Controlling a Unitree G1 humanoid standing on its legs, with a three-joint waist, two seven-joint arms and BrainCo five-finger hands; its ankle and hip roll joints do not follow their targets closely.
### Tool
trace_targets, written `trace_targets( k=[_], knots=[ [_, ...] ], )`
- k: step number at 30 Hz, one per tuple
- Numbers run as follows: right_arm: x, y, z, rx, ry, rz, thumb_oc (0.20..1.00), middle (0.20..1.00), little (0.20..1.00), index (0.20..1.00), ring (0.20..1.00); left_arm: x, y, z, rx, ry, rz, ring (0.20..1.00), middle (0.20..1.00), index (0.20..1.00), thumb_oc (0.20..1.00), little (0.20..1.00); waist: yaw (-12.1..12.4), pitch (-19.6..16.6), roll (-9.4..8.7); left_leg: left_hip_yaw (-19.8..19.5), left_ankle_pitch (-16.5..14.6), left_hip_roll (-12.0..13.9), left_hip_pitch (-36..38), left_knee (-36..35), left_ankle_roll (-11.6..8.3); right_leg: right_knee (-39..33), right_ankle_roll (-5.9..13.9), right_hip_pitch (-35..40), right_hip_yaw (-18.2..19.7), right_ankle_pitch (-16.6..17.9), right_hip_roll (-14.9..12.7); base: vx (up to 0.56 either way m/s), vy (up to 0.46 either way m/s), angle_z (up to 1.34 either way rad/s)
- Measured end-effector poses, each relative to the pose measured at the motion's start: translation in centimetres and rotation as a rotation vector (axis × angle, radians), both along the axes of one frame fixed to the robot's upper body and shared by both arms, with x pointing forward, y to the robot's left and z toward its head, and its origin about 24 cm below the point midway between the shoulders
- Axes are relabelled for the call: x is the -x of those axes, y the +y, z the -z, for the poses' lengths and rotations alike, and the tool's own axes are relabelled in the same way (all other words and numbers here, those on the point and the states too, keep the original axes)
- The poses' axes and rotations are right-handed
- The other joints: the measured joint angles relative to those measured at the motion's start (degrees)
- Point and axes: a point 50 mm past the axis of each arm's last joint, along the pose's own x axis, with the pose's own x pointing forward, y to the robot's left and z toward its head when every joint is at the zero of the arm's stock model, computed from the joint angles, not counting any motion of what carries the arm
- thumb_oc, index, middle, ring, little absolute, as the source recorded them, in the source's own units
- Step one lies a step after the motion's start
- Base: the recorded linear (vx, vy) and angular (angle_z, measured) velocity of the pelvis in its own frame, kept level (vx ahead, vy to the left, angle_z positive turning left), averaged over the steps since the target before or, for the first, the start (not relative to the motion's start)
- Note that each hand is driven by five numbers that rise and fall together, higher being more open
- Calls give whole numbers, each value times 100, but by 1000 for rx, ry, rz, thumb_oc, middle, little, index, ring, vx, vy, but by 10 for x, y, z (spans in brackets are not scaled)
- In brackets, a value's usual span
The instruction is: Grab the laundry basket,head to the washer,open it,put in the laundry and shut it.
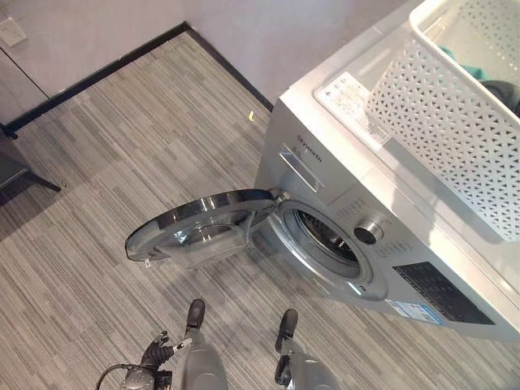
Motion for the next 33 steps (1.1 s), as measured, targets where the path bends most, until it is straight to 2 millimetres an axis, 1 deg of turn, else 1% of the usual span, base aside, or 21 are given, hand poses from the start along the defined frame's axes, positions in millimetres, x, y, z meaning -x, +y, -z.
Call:
trace_targets(
  k=[3,8,9,11,12,14,16,18,20,22,24,28,31,33],
  knots=[
    [0,-4,3,-84,-73,4,200,200,200,200,200,-2,1,-1,-5,-6,-2,1000,1000,1000,1000,1000,-5,0,2,16,0,-8,61,-5,0,0,0,41,11,0,-4,0,2,-1],
    [4,-14,2,-348,-279,23,200,200,200,200,200,3,2,1,-14,11,-16,1000,1000,1000,1000,1000,-26,22,70,23,-1,-12,363,-54,3,-2,9,322,13,-9,-14,0,0,0],
    [4,-17,-1,-381,-331,40,200,200,200,200,200,3,2,2,-17,18,-20,1000,1000,1000,1000,1000,-33,20,86,26,-3,-18,415,-62,5,-3,11,370,15,-13,-20,0,0,0],
    [6,-20,-3,-404,-368,54,200,200,200,200,200,2,2,2,-23,15,-22,1000,1000,1000,1000,1000,-40,16,93,28,-5,-19,468,-63,9,-2,17,413,25,-18,-24,21,16,1],
    [10,-24,-6,-476,-440,54,200,200,200,200,200,1,1,2,-27,13,-26,1000,1000,1000,1000,1000,-37,5,115,15,0,-26,505,-64,16,-2,17,468,19,-18,-32,0,0,0],
    [13,-26,-8,-522,-510,58,200,200,200,200,200,3,-4,4,-27,18,-42,1000,1000,1000,1000,1000,-39,-29,181,17,-16,-56,655,-70,45,-2,31,613,20,-28,-64,13,19,2],
    [15,-24,-13,-574,-584,38,200,200,200,200,200,6,-7,6,-23,22,-48,1000,1000,1000,1000,1000,-52,-145,257,24,-27,-75,716,-70,61,-3,42,674,18,-36,-82,0,0,0],
    [15,-20,-16,-598,-625,21,200,200,200,200,200,8,-7,6,-28,25,-54,1000,1000,1000,1000,1000,-93,-190,297,23,-34,-75,774,-70,74,-2,43,736,25,-37,-87,7,39,0],
    [14,-10,-18,-627,-679,-14,200,200,200,200,200,12,-9,8,-33,36,-65,1000,1000,1000,1000,1000,-159,-245,342,35,-42,-80,870,-71,86,-3,50,816,27,-43,-87,5,15,-1],
    [14,-5,-18,-635,-709,-34,200,200,200,200,200,12,-12,9,-41,39,-54,1000,1000,1000,1000,1000,-181,-375,387,38,-63,-82,876,-71,122,-3,57,822,36,-53,-90,5,15,-2],
    [15,-4,-17,-635,-732,-36,200,200,200,200,200,13,-17,10,-33,39,-45,1000,1000,1000,1000,1000,-188,-486,417,37,-60,-84,883,-71,125,-3,58,826,41,-52,-90,-2,15,0],
    [16,-5,-17,-645,-772,-21,200,200,200,200,200,13,-19,11,-33,40,-38,1000,1000,1000,1000,1000,-207,-510,423,42,-69,-87,1004,-71,139,-3,65,946,55,-62,-92,1,25,-1],
    [19,-5,-24,-672,-842,-14,200,200,200,200,200,12,-21,9,-33,23,-35,1000,1000,1000,1000,1000,-262,-535,426,42,-79,-113,1065,-73,154,-4,78,1011,56,-77,-121,-12,28,1],
    [22,-3,-31,-681,-895,-24,200,200,200,200,200,6,-22,7,-34,7,-30,1000,1000,1000,1000,1000,-321,-552,424,35,-79,-144,1069,-72,157,-2,86,1018,54,-71,-148,-10,48,1]
  ],
)
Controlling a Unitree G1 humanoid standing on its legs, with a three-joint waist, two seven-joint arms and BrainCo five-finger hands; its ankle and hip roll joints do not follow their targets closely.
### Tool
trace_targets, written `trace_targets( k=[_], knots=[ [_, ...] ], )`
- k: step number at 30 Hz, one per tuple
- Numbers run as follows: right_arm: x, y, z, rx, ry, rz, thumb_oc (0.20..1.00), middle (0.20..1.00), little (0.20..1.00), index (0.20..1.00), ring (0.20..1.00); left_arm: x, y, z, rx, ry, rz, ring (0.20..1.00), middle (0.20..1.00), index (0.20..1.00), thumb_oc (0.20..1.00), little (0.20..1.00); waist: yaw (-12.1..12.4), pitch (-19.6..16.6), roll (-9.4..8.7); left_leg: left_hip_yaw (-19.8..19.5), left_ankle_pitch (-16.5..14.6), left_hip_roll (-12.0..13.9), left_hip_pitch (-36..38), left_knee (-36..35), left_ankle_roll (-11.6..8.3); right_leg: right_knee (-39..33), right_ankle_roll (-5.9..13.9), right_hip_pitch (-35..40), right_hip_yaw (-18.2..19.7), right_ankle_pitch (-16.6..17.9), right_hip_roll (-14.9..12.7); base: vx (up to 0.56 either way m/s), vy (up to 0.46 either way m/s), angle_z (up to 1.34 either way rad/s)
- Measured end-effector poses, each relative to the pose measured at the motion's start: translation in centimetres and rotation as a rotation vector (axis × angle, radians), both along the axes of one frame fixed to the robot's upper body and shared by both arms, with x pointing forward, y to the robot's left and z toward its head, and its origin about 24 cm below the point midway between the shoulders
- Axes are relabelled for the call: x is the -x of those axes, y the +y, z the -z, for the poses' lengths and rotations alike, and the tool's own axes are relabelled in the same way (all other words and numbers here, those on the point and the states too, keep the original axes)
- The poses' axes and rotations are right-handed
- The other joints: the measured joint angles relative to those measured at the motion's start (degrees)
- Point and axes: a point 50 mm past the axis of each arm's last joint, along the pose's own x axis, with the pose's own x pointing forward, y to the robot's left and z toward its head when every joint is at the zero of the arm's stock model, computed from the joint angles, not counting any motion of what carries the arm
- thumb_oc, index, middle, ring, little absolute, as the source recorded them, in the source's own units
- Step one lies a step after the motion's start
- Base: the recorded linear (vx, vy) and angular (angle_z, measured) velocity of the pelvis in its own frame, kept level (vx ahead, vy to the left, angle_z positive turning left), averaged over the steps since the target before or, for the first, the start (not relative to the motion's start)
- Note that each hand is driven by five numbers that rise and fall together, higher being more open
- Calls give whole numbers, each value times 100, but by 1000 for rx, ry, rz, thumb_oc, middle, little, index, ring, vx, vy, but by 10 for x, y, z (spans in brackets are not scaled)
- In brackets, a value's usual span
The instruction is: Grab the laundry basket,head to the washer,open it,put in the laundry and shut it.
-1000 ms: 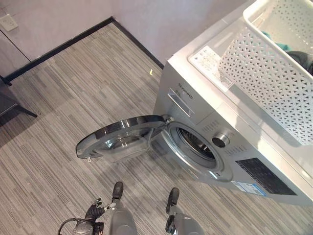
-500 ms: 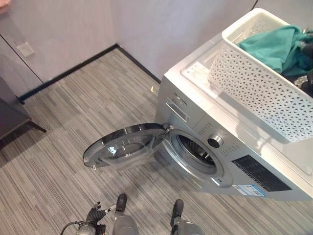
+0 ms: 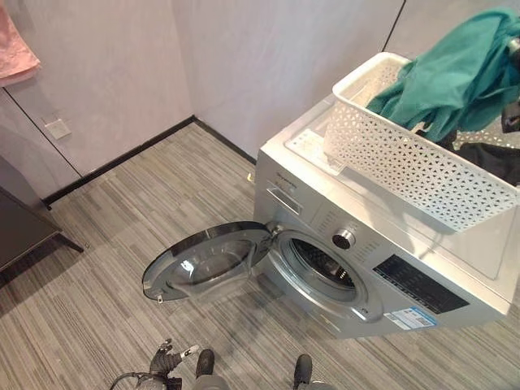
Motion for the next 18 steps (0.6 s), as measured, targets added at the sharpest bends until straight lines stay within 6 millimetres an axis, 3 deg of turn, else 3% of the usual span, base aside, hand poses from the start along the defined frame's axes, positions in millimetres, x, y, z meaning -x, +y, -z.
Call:
trace_targets(
  k=[9,11,18],
  knots=[
    [1,-4,-12,-15,-52,54,200,200,200,200,200,-23,-5,-10,-18,-78,40,1000,1000,1000,1000,1000,-24,-163,-53,3,-24,-66,102,-3,44,0,28,102,-5,-12,-60,-10,56,1],
    [1,-8,-23,-28,-67,81,200,200,200,200,200,-26,-8,-10,-16,-83,63,1000,1000,1000,1000,1000,-33,-173,-62,6,-24,-82,104,-3,45,1,31,104,-1,-10,-77,-8,59,0],
    [6,-5,-45,-47,-146,82,200,200,200,200,200,-26,-8,-10,-25,-77,68,1000,1000,1000,1000,1000,-34,-232,-174,74,-37,-173,204,-3,65,1,61,164,56,3,-169,-6,65,-3]
  ],
)
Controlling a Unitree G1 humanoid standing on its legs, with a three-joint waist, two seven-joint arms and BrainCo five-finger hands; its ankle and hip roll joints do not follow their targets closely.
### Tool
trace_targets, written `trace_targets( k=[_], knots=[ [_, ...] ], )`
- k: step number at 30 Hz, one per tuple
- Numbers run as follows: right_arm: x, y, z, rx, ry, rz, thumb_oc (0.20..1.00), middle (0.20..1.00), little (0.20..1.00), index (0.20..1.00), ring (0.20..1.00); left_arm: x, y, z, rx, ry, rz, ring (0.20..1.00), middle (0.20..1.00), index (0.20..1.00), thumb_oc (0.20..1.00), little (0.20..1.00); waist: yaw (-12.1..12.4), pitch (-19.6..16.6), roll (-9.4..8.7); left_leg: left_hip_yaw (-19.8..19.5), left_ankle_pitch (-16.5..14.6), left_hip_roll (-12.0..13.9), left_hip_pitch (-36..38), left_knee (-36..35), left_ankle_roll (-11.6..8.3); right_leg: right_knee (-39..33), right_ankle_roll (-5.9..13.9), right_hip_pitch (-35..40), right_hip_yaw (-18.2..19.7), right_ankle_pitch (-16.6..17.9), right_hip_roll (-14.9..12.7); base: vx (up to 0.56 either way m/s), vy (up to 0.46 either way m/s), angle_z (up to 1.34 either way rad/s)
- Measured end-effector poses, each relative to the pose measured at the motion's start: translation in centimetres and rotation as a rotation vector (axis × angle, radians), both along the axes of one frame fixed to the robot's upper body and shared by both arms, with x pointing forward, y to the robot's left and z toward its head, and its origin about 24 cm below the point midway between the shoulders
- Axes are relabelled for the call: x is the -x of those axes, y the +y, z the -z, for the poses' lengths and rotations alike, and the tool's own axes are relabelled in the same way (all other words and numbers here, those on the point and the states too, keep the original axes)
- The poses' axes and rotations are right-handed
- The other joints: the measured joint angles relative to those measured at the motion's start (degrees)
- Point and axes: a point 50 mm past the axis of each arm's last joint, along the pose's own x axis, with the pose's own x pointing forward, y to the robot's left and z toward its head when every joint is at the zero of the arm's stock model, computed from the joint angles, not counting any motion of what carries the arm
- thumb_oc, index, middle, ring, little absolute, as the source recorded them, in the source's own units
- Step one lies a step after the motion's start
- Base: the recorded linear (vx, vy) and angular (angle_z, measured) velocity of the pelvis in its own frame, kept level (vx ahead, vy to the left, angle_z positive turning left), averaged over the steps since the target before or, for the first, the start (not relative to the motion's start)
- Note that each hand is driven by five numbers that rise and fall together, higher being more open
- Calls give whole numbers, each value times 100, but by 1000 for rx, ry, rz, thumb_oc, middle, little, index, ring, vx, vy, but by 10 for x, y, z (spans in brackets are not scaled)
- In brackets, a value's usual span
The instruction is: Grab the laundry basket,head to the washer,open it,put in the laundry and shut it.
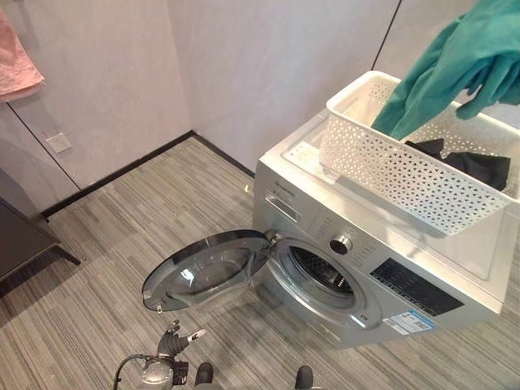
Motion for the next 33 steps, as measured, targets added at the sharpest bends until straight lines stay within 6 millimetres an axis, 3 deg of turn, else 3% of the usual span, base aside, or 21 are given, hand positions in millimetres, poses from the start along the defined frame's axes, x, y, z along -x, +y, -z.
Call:
trace_targets(
  k=[4,10,12,16,22,26,28,30,31,32,33],
  knots=[
    [1,8,-6,20,-32,-29,200,200,200,200,200,1,0,1,-10,6,15,1000,1000,1000,1000,1000,-34,-38,-56,79,-29,-93,56,-1,47,0,30,7,64,0,-90,-20,78,-8],
    [23,40,-36,105,-242,-148,200,200,200,200,200,9,2,5,-22,45,10,1000,1000,1000,1000,1000,-159,-47,-114,250,-88,-207,189,-5,134,2,95,21,237,33,-197,-33,119,-12],
    [40,37,-46,130,-320,-147,200,200,200,200,200,9,3,5,-24,47,8,1000,1000,1000,1000,1000,-268,-79,-209,290,-108,-308,206,-4,165,4,113,16,295,51,-289,-62,215,-13],
    [57,32,-42,130,-399,-144,200,200,200,200,200,17,5,10,-44,94,18,1000,1000,1000,1000,1000,-401,-146,-375,481,-178,-485,368,-9,278,6,159,46,417,105,-457,-46,140,-19],
    [83,30,-13,148,-451,-181,200,200,200,200,200,18,4,10,-44,98,26,1000,1000,1000,1000,1000,-549,-185,-500,714,-291,-708,525,-37,458,47,209,53,599,177,-672,-84,77,-19],
    [90,44,24,130,-466,-252,200,200,200,200,200,14,4,9,-45,86,28,1000,1000,1000,1000,1000,-700,13,-506,1059,-386,-795,502,147,552,375,274,-318,719,392,-710,-213,88,-46],
    [92,59,49,53,-492,-328,200,200,200,200,200,12,1,8,-37,78,29,1000,1000,1000,1000,1000,-675,194,-354,1294,-433,-713,482,243,671,365,96,-545,544,995,-516,-200,47,-82],
    [88,72,68,16,-461,-383,200,200,200,200,200,11,-2,7,-24,65,25,1000,1000,1000,1000,1000,-537,376,-204,1637,-567,-569,372,448,834,160,165,-696,311,1540,-398,-140,21,-96],
    [87,75,71,20,-454,-389,200,200,200,200,200,10,-3,7,-17,59,13,1000,1000,1000,1000,1000,-517,428,-124,1779,-527,-489,367,469,808,543,162,-828,170,1109,-364,-144,27,-81],
    [86,82,77,21,-441,-410,200,200,200,200,200,11,-4,7,0,49,-27,1000,1000,1000,1000,1000,-483,467,23,1896,-515,-337,378,480,788,1749,-353,-1137,-18,156,-280,-88,-37,-49],
    [89,87,77,64,-435,-421,200,200,200,200,200,9,-3,6,0,40,-32,1000,1000,1000,1000,1000,-462,451,50,1947,-513,-315,344,521,776,2334,-311,-1117,-127,-398,-237,-123,-68,-56]
  ],
)
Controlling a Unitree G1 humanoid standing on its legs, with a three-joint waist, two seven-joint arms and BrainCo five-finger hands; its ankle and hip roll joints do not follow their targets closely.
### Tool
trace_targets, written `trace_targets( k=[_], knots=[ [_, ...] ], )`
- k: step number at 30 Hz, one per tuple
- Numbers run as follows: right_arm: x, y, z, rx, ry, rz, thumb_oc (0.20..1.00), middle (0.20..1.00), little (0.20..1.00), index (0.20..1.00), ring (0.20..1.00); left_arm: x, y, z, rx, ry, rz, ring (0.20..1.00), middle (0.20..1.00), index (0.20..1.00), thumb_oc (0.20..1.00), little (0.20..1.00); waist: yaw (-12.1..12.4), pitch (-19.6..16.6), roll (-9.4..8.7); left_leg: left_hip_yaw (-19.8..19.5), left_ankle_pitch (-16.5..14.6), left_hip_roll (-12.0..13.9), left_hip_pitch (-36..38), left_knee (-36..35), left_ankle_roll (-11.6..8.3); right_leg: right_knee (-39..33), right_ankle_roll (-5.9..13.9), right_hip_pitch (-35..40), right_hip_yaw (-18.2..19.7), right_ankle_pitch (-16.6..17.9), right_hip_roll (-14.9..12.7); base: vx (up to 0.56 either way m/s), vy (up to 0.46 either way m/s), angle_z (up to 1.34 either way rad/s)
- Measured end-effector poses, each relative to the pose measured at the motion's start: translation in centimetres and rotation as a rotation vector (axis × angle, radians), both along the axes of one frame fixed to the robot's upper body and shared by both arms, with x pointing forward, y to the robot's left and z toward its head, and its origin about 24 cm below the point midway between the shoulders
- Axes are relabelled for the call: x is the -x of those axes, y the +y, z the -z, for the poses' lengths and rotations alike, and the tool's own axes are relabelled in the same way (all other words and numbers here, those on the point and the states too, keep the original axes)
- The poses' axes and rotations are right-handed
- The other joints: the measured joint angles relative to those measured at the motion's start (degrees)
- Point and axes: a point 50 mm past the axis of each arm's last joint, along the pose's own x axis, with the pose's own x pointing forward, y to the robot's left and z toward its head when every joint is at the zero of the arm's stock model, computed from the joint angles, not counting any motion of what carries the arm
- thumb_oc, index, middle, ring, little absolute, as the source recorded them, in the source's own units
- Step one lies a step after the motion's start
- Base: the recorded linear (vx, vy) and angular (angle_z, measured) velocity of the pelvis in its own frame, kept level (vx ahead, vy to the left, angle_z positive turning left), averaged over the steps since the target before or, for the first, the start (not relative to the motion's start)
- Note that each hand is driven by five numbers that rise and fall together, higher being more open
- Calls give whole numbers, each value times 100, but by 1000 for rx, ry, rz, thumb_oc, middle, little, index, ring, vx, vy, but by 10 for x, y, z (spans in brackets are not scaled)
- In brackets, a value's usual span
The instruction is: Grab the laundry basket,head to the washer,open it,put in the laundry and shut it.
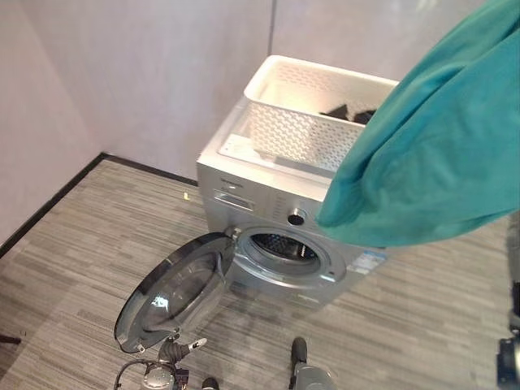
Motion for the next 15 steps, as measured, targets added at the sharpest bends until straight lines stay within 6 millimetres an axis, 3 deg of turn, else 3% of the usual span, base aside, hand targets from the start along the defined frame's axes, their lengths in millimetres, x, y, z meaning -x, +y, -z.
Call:
trace_targets(
  k=[1,3,4,5,6,8,9,11,13,14,15],
  knots=[
    [0,9,2,-5,-14,-45,200,200,200,200,200,4,4,1,0,11,-32,1000,1000,1000,1000,1000,102,-10,-25,174,24,104,14,66,-49,917,-48,-112,-6,-668,-46,-73,-76,-48],
    [-2,26,11,-15,0,-134,200,200,200,200,200,12,18,0,-26,24,-73,1000,1000,1000,1000,1000,236,-118,-138,298,-25,214,48,165,-125,1387,-21,8,-63,-1108,9,-90,-148,-55],
    [-2,35,14,-6,3,-180,200,200,200,200,200,12,21,-1,-31,20,-90,1000,1000,1000,1000,1000,325,-126,-209,310,-62,201,24,277,-70,925,-22,226,-116,-1229,205,-108,-208,-55],
    [-3,39,16,-9,10,-200,200,200,200,200,200,11,20,-1,-26,16,-98,1000,1000,1000,1000,1000,358,-128,-206,294,-74,236,7,316,15,647,-21,331,-23,-1235,323,-132,-234,-62],
    [-5,44,22,-11,33,-231,200,200,200,200,200,6,20,-3,-21,-8,-104,1000,1000,1000,1000,1000,397,-148,-229,275,-70,287,-69,380,66,-70,-95,608,153,-1262,479,-201,-319,-64],
    [-8,51,28,-14,66,-278,200,200,200,200,200,-10,11,-11,3,-82,-88,1000,1000,1000,1000,1000,389,-137,-161,147,-56,379,-186,392,62,-487,-269,637,286,-1014,678,-215,-321,-61],
    [-11,65,34,-16,96,-346,200,200,200,200,200,-23,7,-22,8,-162,-68,1000,1000,1000,1000,1000,428,-156,-147,205,19,472,-217,510,-24,-784,-307,639,468,-830,826,-134,-214,-65],
    [-14,82,45,36,163,-428,200,200,200,200,200,-47,3,-38,9,-271,-40,1000,1000,1000,1000,1000,551,-157,-229,170,19,653,-600,1284,-36,-1159,-462,694,563,-536,913,-156,-357,-61],
    [-15,95,61,45,246,-523,200,200,200,200,200,-69,-3,-61,-7,-392,30,1000,1000,1000,1000,1000,569,-185,-301,145,59,863,-1003,2106,-195,-1581,-570,904,520,-375,979,-111,-285,-5],
    [-13,97,74,57,305,-552,200,200,200,200,200,-84,-9,-80,-13,-499,69,1000,1000,1000,1000,1000,617,-177,-350,19,149,920,-1239,2506,-376,-1828,-592,1068,469,-309,975,-191,-140,24],
    [-14,101,80,67,342,-581,200,200,200,200,200,-91,-12,-91,-27,-561,104,1000,1000,1000,1000,1000,641,-166,-391,-59,70,921,-1343,2533,-451,-1994,-588,1163,486,-229,943,-142,-76,22]
  ],
)
